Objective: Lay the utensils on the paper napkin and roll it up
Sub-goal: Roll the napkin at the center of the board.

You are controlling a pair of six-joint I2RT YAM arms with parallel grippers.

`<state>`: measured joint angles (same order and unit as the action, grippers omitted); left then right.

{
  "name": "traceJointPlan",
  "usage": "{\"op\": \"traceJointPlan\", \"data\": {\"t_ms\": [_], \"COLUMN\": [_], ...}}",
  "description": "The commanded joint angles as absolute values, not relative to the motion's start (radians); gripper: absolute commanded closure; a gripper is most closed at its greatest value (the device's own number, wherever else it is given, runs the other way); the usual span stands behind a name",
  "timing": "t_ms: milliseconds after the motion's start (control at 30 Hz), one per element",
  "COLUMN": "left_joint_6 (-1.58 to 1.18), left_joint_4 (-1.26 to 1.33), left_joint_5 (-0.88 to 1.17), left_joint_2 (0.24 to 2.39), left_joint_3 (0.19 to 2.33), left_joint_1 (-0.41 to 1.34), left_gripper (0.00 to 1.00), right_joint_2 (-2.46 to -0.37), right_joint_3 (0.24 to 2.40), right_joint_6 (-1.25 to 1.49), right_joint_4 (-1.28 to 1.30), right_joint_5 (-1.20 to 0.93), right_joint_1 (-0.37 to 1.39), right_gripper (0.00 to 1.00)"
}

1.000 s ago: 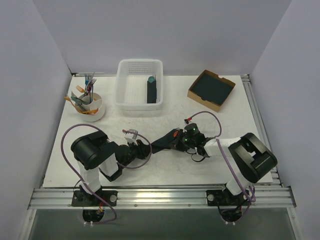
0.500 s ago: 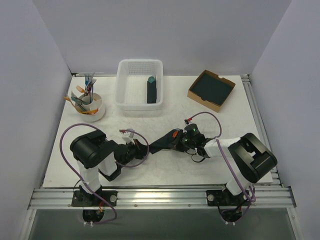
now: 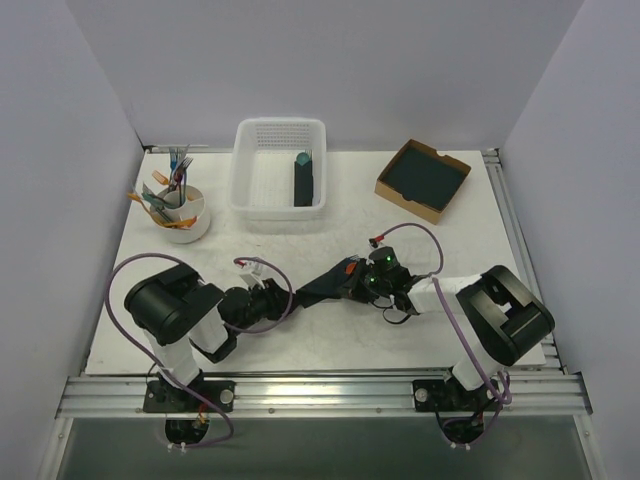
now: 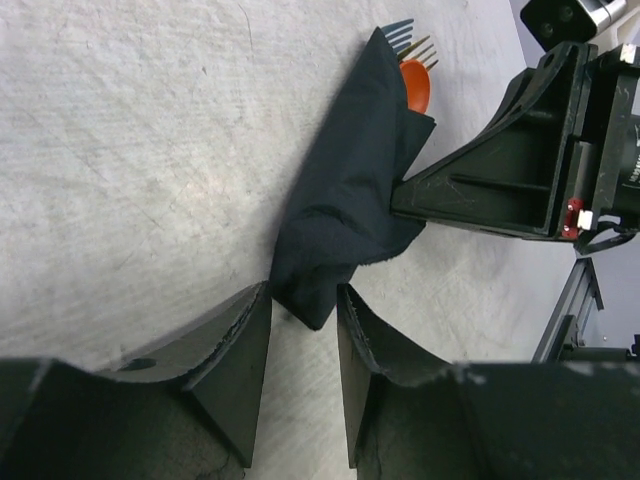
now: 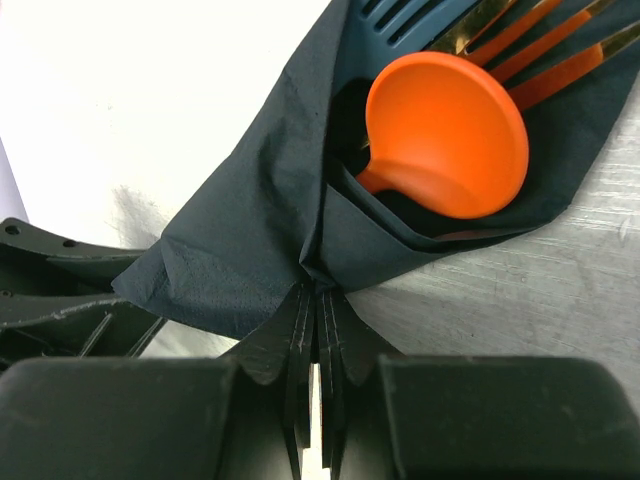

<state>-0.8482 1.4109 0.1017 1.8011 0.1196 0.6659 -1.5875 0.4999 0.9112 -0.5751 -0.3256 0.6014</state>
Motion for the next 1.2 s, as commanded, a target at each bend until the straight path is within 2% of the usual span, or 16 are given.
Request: {"op": "traceJointPlan", "data": {"t_ms": [0, 133, 267, 333, 367, 400, 433, 567, 600, 700, 733, 833, 867, 900, 967, 1167], "left_joint_6": [-0.858, -0.845, -0.816, -0.813, -0.811, -0.813, -0.818, -0.815, -0.813, -0.816, -0.816, -0.818, -0.818, -0.816, -0.807, -0.790], "left_joint_4": [1.436, 1.290, 0.881, 0.650, 0.448, 0.374, 0.309, 0.026, 0.014, 0.024, 0.044, 0.095, 0.122, 0.132, 0.143, 0.160], "left_joint_5": [0.149, 0.155, 0.131, 0.077, 0.010, -0.021, -0.038, -0.063, -0.045, 0.055, 0.076, 0.138, 0.156, 0.163, 0.175, 0.172], "left_joint_2": [1.727, 1.582, 1.294, 1.189, 1.114, 1.086, 1.066, 1.106, 1.127, 1.221, 1.244, 1.310, 1.328, 1.333, 1.347, 1.362], "left_joint_3": [0.089, 0.087, 0.177, 0.245, 0.282, 0.331, 0.360, 0.501, 0.521, 0.561, 0.569, 0.569, 0.571, 0.574, 0.577, 0.580], "left_joint_1": [0.661, 0.660, 0.660, 0.660, 0.658, 0.657, 0.650, 0.627, 0.624, 0.621, 0.618, 0.615, 0.615, 0.615, 0.615, 0.615], "left_gripper": [0.59, 0.57, 0.56, 0.46, 0.38, 0.21, 0.15, 0.10, 0.12, 0.37, 0.50, 0.69, 0.84, 0.89, 0.94, 0.95], "right_joint_2": [-1.608, -1.609, -1.611, -1.609, -1.609, -1.608, -1.608, -1.606, -1.606, -1.605, -1.605, -1.605, -1.602, -1.601, -1.600, -1.605], "right_joint_3": [0.506, 0.512, 0.514, 0.512, 0.512, 0.512, 0.512, 0.517, 0.517, 0.517, 0.517, 0.515, 0.515, 0.515, 0.515, 0.515], "right_joint_6": [0.877, 0.874, 0.873, 0.874, 0.874, 0.874, 0.874, 0.873, 0.873, 0.873, 0.871, 0.873, 0.873, 0.871, 0.871, 0.871], "right_joint_4": [-0.463, -0.460, -0.462, -0.462, -0.463, -0.463, -0.462, -0.457, -0.457, -0.457, -0.457, -0.457, -0.457, -0.454, -0.453, -0.457], "right_joint_5": [-0.261, -0.262, -0.265, -0.265, -0.265, -0.268, -0.270, -0.268, -0.268, -0.268, -0.268, -0.270, -0.268, -0.270, -0.268, -0.273], "right_joint_1": [0.587, 0.586, 0.586, 0.586, 0.586, 0.586, 0.586, 0.586, 0.586, 0.586, 0.586, 0.586, 0.586, 0.586, 0.586, 0.586], "right_gripper": [1.00, 1.00, 1.00, 1.00, 1.00, 1.00, 1.00, 1.00, 1.00, 1.00, 1.00, 1.00, 1.00, 1.00, 1.00, 1.00]}}
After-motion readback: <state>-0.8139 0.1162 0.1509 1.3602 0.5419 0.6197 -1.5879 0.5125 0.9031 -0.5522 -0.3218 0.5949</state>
